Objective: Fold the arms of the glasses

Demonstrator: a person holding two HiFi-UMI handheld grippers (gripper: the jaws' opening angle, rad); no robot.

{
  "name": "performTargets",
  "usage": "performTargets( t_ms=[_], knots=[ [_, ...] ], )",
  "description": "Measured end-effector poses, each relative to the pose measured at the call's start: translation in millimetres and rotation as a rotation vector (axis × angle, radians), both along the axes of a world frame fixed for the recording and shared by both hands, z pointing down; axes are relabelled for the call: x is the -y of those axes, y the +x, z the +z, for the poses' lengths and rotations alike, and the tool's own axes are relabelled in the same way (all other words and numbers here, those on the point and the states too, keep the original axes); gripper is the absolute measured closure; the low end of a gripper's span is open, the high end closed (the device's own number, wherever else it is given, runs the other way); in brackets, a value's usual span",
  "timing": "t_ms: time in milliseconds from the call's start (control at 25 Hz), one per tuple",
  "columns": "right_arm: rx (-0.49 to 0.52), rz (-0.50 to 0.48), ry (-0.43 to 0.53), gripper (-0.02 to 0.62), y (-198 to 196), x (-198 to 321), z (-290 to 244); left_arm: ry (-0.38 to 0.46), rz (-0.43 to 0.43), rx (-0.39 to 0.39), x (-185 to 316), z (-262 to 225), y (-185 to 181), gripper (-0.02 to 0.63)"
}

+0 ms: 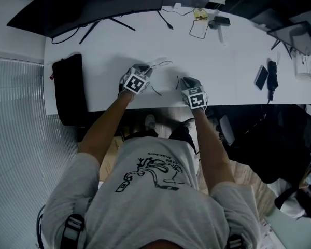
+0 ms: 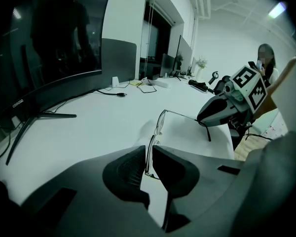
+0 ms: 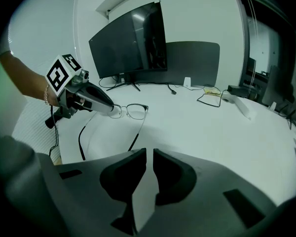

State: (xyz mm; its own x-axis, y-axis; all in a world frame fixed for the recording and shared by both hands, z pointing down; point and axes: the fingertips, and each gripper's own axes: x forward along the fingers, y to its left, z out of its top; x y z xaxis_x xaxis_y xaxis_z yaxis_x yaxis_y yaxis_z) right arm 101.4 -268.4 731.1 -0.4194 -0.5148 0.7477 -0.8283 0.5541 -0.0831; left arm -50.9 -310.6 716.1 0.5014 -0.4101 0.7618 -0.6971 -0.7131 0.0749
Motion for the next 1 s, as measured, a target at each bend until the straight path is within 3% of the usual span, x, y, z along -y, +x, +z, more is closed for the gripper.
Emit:
performTargets(
  t_ms=[1000],
  knots=[
    [0.021, -0.057, -0.021, 0.541, -24.9, -18.9, 3.9, -0.013, -0.015, 0.0, -22.9, 3.8, -0.3, 0.568]
  ],
)
